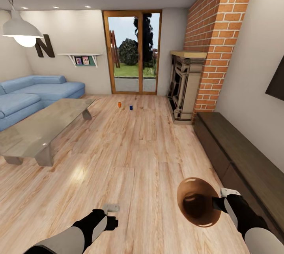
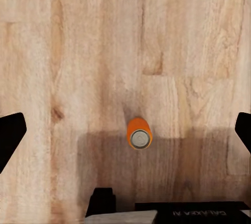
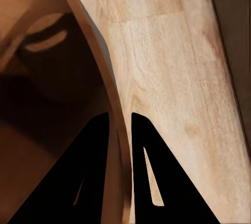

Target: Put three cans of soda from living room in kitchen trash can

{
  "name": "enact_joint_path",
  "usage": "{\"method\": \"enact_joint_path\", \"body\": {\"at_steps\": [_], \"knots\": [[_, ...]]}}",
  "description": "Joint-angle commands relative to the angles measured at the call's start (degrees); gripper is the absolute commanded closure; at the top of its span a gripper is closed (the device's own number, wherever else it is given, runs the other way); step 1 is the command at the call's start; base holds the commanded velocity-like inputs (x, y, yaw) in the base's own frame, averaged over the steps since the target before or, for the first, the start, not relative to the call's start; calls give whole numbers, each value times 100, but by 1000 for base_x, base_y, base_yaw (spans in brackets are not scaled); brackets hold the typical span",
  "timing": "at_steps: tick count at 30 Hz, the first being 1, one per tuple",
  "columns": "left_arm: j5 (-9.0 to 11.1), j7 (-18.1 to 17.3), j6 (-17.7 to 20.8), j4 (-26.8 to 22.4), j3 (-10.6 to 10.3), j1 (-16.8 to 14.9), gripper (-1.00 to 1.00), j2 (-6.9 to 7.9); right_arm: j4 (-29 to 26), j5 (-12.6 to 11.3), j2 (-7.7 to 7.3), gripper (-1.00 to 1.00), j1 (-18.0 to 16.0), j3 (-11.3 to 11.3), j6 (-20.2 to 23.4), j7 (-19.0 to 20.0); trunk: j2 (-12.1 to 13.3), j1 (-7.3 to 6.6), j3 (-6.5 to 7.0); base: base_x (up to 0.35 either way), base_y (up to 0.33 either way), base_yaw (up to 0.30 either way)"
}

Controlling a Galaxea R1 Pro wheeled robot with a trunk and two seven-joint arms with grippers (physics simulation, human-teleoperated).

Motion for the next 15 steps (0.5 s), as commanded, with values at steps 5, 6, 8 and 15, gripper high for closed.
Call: {"method": "enact_joint_path", "body": {"at_steps": [5, 6, 8, 15], "knots": [[1, -14, 156, -2, -5, 1, -100, 2, -64, -18, -2, 100, -4, -9, 9, 25, -1, 0, 1, 0, 12, 0], [-1, -14, 175, 0, -6, 1, -100, 2, -64, -17, -2, 100, -5, -9, 10, 25, -1, 0, 1, 0, 4, 0], [-3, -6, 187, 1, -11, 1, -100, 2, -64, -17, -3, 100, -5, -9, 11, 25, -1, 0, 1, 0, 3, 0], [-11, 42, 204, 1, -39, 1, -100, -12, -64, -16, -5, 100, -5, -9, 12, 25, -1, 0, 1, 0, 1, 0]]}}
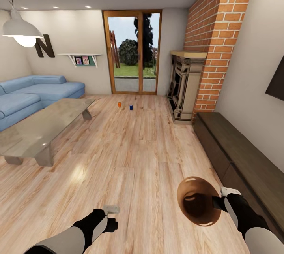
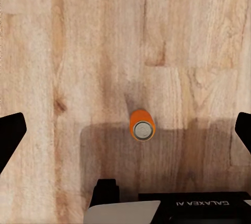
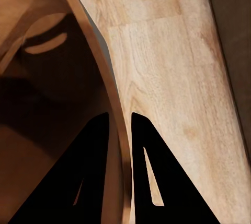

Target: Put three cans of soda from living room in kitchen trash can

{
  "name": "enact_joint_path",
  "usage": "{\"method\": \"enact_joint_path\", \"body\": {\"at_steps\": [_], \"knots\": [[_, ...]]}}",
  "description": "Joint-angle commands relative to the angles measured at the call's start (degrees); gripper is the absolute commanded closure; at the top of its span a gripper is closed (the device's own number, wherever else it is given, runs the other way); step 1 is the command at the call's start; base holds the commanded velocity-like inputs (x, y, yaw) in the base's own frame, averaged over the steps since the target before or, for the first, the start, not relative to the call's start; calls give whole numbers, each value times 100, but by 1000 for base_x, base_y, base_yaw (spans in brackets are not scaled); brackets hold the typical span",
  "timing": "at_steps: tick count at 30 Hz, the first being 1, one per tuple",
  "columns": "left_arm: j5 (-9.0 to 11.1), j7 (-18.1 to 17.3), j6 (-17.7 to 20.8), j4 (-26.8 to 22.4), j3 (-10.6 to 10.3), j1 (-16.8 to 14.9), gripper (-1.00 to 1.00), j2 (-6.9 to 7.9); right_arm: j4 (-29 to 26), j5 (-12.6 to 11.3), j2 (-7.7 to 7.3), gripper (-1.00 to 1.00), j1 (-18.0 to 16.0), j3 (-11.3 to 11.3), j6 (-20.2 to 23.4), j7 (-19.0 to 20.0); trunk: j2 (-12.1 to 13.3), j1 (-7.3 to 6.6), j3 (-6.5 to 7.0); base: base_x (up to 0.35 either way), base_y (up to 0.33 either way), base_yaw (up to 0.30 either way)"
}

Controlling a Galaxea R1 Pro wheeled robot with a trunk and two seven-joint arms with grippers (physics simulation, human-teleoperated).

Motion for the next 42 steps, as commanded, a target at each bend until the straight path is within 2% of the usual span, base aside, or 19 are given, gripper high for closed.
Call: {"method": "enact_joint_path", "body": {"at_steps": [1, 26, 32, 38, 42], "knots": [[0, 1, 0, -1, -1, 0, -100, -1, -5, -37, -1, 100, -3, -7, -1, 27, 0, 0, 1, 0, 0, 0], [-3, 24, 2, 7, -11, 0, -100, -21, -5, -37, -6, 100, -3, -5, 4, 27, 0, 0, 1, 0, 0, 0], [-1, 23, 4, 11, -6, 0, -100, -28, -42, -42, -28, 100, -9, -21, 533, 35, 0, 0, 1, 0, 0, 0], [17, 64, 171, 11, -3, 0, -100, -37, -40, -45, -67, 100, -10, -31, 639, 35, 0, 0, 1, 0, 0, 0], [27, 375, 369, 5, 28, 0, -100, -75, -41, -38, -79, 100, -10, -35, 683, 35, 0, 0, 1, 0, 0, 0]]}}
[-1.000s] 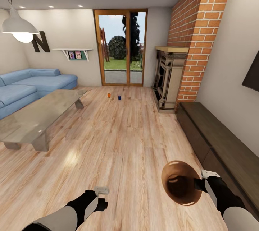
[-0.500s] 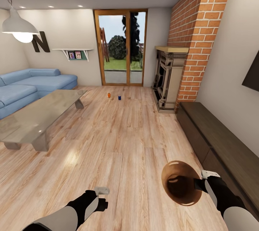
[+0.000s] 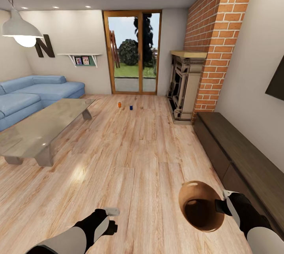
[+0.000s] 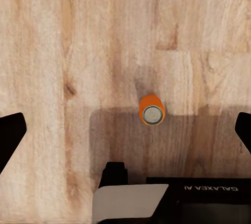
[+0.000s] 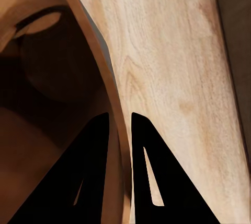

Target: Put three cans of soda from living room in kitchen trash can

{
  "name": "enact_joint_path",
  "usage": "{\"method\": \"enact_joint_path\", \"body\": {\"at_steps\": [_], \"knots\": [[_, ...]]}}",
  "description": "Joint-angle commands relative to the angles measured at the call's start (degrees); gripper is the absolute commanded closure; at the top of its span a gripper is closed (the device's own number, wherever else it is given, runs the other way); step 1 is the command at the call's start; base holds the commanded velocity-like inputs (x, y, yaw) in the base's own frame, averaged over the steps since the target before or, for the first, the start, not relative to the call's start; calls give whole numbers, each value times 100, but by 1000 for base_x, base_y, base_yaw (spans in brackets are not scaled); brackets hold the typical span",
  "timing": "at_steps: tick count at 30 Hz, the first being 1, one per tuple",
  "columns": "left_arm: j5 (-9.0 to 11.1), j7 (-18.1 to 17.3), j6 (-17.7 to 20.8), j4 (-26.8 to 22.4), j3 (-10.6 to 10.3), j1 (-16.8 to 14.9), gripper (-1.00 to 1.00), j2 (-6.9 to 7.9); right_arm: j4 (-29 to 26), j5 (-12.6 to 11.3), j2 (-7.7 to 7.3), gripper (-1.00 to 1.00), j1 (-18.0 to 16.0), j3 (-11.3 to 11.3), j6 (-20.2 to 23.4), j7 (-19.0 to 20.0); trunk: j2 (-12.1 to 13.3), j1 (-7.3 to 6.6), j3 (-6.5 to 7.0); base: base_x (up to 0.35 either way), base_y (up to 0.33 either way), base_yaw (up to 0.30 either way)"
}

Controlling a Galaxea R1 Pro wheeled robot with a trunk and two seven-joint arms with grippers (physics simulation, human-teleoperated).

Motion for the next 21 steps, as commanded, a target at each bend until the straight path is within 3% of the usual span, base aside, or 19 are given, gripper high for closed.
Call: {"method": "enact_joint_path", "body": {"at_steps": [1, 5, 12, 21], "knots": [[2, 25, 16, 0, 5, 0, -100, -2, -3, -53, -1, 100, -3, -4, 1, 27, 0, 0, 1, 0, 0, 0], [12, 90, 52, -2, 17, 0, -100, -6, -16, -52, -5, 100, -3, -6, 10, 27, 0, 0, 1, 0, 0, 0], [41, 121, 71, -3, 23, 0, -100, -8, -20, -69, 12, 100, -10, -5, 44, 27, -281, 154, -151, 0, 0, 0], [50, 126, 69, -3, 31, 0, -100, 0, -10, -47, 3, 100, -254, 6, 576, 19, -642, 351, -390, 0, 0, 0]]}}
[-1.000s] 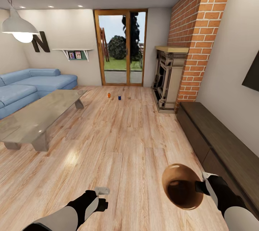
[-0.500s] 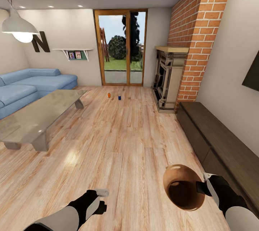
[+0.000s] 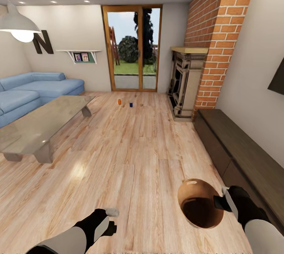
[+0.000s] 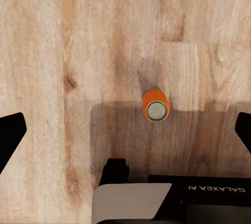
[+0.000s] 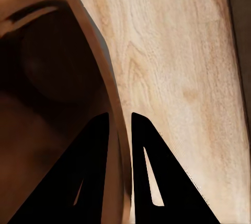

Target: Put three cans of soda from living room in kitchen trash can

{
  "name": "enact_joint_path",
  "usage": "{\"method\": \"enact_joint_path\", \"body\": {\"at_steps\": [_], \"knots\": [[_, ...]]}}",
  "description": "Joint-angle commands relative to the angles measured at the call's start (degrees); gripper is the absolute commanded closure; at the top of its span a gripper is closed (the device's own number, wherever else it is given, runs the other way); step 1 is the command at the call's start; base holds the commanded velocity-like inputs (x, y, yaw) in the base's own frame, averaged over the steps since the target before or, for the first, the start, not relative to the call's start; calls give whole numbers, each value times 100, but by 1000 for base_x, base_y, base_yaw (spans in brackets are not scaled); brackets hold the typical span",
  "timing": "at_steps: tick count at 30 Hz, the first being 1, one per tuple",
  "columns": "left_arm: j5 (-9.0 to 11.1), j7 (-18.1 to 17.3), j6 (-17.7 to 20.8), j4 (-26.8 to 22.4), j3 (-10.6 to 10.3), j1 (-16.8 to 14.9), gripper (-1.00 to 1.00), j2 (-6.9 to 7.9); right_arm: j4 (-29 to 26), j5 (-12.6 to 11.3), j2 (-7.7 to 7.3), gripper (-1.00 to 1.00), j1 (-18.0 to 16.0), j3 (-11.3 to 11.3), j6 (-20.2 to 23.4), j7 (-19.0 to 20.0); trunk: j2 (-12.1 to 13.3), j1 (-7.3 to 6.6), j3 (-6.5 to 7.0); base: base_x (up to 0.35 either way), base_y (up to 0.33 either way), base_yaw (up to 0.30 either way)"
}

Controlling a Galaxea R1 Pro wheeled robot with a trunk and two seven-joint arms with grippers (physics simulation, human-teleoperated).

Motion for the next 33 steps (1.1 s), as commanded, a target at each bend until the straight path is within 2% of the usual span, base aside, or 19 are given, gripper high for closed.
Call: {"method": "enact_joint_path", "body": {"at_steps": [1, 6, 15, 20, 27, 33], "knots": [[0, 2, -1, 0, 0, 0, -100, 0, 5, -70, 1, 100, -42, 0, 57, 24, -42, 22, -28, 0, 0, 0], [3, -1, -3, -5, 1, 0, -100, 5, 10, -61, -11, 100, -252, 20, 401, 31, -243, 132, -164, 0, 0, 0], [2, -16, -3, -9, -1, 0, -100, 0, -3, -50, -26, 100, -308, 230, 482, 32, -604, 330, -409, 0, 0, 0], [-11, -25, 1, -13, -2, 0, -100, -9, -71, -60, -149, 100, -353, 244, 676, 38, -804, 440, -545, 0, 0, 0], [-16, -29, -3, -17, -7, 0, -100, -16, -677, -108, -214, 100, -408, 212, 1479, 46, -1085, 593, -722, 0, 0, 0], [-17, -30, -3, -25, -8, 0, -100, -34, -1145, -133, -214, 100, -476, 177, 1479, 63, -1325, 725, -851, 0, 0, 1]]}}
